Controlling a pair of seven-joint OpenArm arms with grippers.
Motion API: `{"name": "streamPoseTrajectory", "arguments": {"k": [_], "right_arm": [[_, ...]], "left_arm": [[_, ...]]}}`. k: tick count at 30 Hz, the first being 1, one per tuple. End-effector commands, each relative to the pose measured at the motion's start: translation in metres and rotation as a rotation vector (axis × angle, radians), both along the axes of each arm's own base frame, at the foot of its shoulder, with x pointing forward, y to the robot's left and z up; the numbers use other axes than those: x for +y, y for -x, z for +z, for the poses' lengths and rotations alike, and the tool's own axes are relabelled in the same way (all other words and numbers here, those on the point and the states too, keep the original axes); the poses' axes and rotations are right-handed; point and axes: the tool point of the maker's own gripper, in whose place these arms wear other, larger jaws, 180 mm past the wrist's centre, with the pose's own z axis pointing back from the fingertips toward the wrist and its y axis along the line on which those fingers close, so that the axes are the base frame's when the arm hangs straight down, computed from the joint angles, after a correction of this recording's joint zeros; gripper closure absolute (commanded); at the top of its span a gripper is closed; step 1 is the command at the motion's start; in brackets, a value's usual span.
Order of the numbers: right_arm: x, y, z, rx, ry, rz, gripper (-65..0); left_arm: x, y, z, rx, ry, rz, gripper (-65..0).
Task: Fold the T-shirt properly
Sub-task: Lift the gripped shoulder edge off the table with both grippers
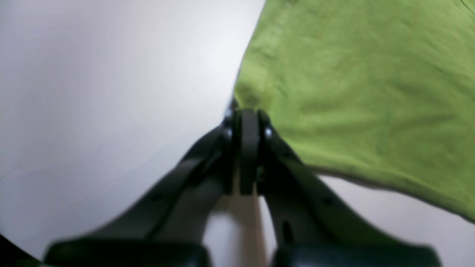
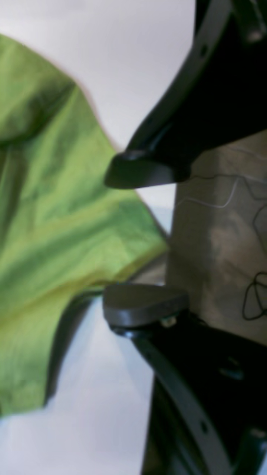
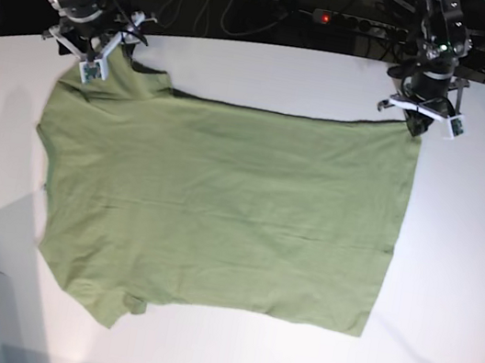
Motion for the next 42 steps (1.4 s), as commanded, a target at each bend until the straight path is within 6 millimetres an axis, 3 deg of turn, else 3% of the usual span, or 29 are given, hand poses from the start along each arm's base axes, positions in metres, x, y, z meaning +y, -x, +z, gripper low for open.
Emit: {"name": "streamPoseTrajectory", "arguments": {"k": [1, 8, 11, 15, 21, 26, 33, 39, 42], "right_arm": [[-0.006, 0.004, -0.003, 0.026, 0.026, 0.013, -38.2], [-0.003, 0.014, -0.011, 0.061, 0.015, 0.047, -35.5], [0.005, 0.018, -0.012, 0.082, 0.000, 0.133, -23.4], [-0.006, 0.019, -0.010, 0.084, 0.013, 0.133, -0.8], [-0.009, 0.015, -0.005, 0.065, 0.023, 0.141, -0.1], [-0.018, 0.003, 0.023, -0.009, 0.063, 0.149, -0.1], [-0.012, -0.016, 0.059, -0.121, 0.090, 0.176, -0.1], [-0.011, -0.042, 0.069, -0.186, 0.093, 0.175, -0.1], [-0.012, -0.059, 0.078, -0.229, 0.100, 0.173, -0.1]], "left_arm": [[0.002, -0.002, 0.006, -0.022, -0.013, -0.002, 0.0], [0.004, -0.002, 0.007, -0.023, -0.016, 0.002, 0.0], [0.004, -0.002, 0.008, -0.024, -0.017, 0.001, 0.0], [0.005, -0.002, 0.008, -0.024, -0.020, 0.001, 0.0], [0.006, -0.005, 0.019, -0.045, -0.039, -0.011, 0.0], [0.004, -0.010, 0.041, -0.092, -0.066, -0.030, 0.0], [0.001, -0.016, 0.058, -0.132, -0.083, -0.040, 0.0], [0.001, -0.022, 0.064, -0.154, -0.089, -0.043, 0.0], [0.002, -0.034, 0.070, -0.184, -0.093, -0.045, 0.0]]}}
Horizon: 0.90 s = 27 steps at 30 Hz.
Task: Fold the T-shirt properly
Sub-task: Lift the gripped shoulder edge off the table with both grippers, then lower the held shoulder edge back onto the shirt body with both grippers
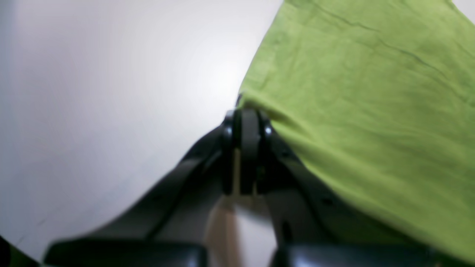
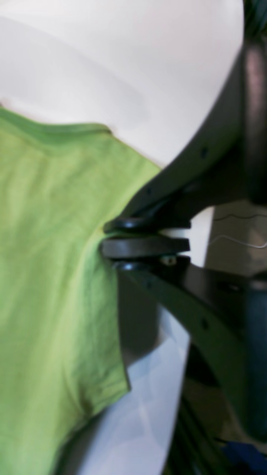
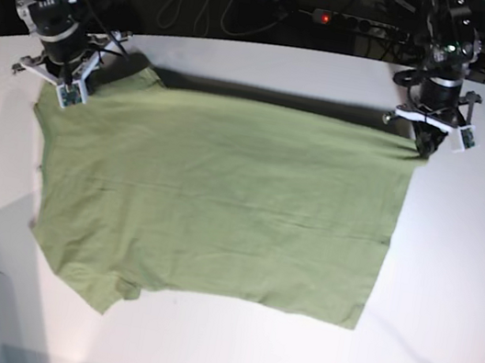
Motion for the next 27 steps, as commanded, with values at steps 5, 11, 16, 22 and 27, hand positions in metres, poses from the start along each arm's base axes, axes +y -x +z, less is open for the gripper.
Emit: {"name": "streamPoseTrajectory", "arguments": {"k": [5, 11, 16, 22, 27], "right_arm": [[-0.008, -0.030, 0.006, -0.025, 0.027, 0.009, -0.1], [-0.015, -0.059, 0.006, -0.051, 0.015, -0.014, -0.1], [-0.021, -0.082, 0.004, -0.065, 0.000, -0.036, -0.1], [-0.013, -0.100, 0.003, -0.068, -0.007, -0.007, -0.1], [0.007, -0.114, 0.010, -0.092, -0.008, 0.059, -0.1]], "left_arm": [[0.002, -0.020, 0.018, -0.078, -0.019, -0.004, 0.0], [0.003, -0.036, 0.026, -0.118, -0.019, -0.003, 0.0], [0.005, -0.047, 0.013, -0.108, 0.008, 0.013, 0.0], [0.009, -0.056, 0.008, -0.109, 0.014, 0.018, 0.0], [0.012, -0.066, 0.015, -0.131, 0.000, 0.008, 0.0]]}}
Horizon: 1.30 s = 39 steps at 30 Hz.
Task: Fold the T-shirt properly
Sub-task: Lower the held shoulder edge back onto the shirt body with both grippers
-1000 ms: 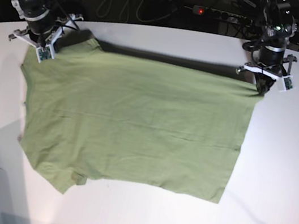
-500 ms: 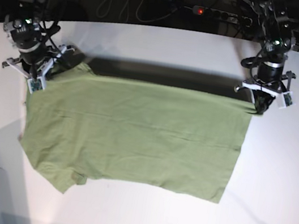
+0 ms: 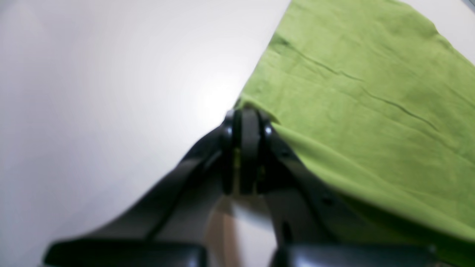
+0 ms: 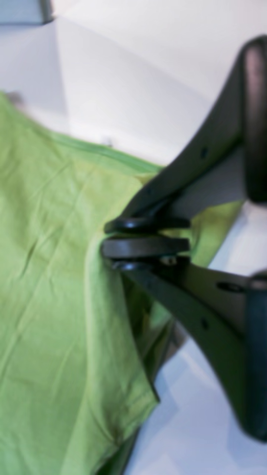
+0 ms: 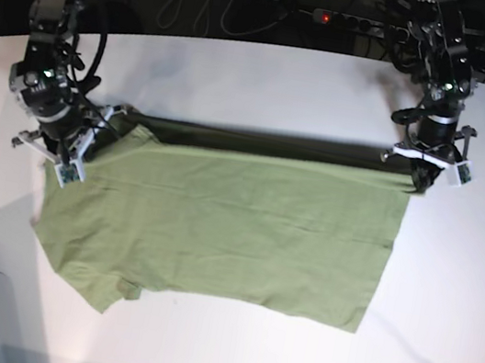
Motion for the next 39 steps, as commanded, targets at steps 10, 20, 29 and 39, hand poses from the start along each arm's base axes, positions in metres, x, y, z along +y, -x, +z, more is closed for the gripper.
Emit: {"name": "streamPoseTrajectory", "arguments": {"k": [10, 20, 29, 39], "right_arm": [[0.003, -0.031, 0.013, -0.054, -0.009, 0.024, -0.1], [0.004, -0.029, 0.009, -0.040, -0.011, 0.025, -0.1], [0.003, -0.022, 0.005, -0.026, -0.007, 0.027, -0.1], [0.003, -0.022, 0.004, -0.024, -0.007, 0.027, -0.1]], "left_arm": [[0.003, -0.015, 0.020, -0.071, -0.018, 0.002, 0.0], [0.003, -0.032, 0.033, -0.120, -0.017, 0.003, 0.0], [0.000, -0.046, 0.039, -0.113, 0.005, -0.009, 0.0], [0.001, -0.060, 0.031, -0.108, 0.033, 0.001, 0.0]]}}
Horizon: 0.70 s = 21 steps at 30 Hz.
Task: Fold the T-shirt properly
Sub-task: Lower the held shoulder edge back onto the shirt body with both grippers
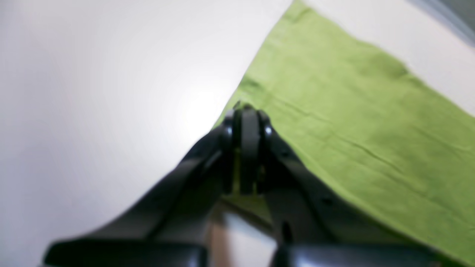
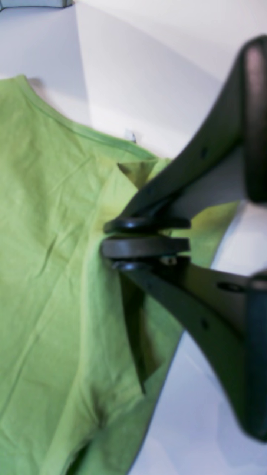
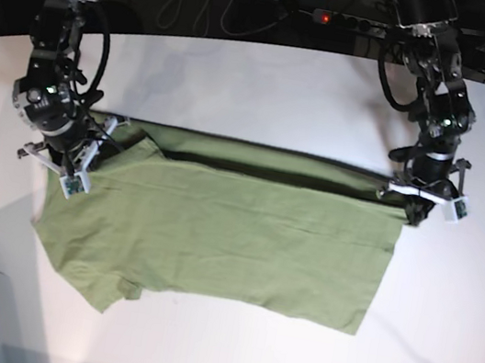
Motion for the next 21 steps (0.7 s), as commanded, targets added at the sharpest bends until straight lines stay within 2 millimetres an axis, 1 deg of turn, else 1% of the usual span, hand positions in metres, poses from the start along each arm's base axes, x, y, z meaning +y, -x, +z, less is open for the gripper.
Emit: {"name": "streamPoseTrajectory", "arguments": {"k": [1, 5, 8, 13, 16, 20, 21], "right_arm": [[-0.001, -0.009, 0.014, -0.048, 0.007, 0.020, -0.1], [-0.001, -0.008, 0.013, -0.047, 0.007, 0.020, -0.1], [-0.001, -0.008, 0.013, -0.047, 0.007, 0.020, -0.1], [-0.001, -0.008, 0.013, -0.047, 0.007, 0.020, -0.1], [-0.001, -0.008, 0.013, -0.047, 0.007, 0.020, -0.1], [-0.001, -0.008, 0.013, -0.047, 0.007, 0.020, -0.1], [-0.001, -0.008, 0.013, -0.045, 0.007, 0.020, -0.2]], "left_arm": [[0.004, -0.008, 0.014, -0.051, -0.015, 0.004, 0.0], [0.004, -0.008, 0.011, -0.048, -0.006, 0.005, 0.0], [0.004, -0.016, 0.017, -0.067, -0.008, 0.006, 0.0], [0.005, -0.020, 0.021, -0.078, -0.011, 0.005, 0.0], [0.008, -0.026, 0.029, -0.095, -0.019, 0.004, 0.0], [0.010, -0.025, 0.022, -0.080, -0.012, 0.014, 0.0], [0.010, -0.025, 0.019, -0.074, -0.004, 0.016, -2.2]]}}
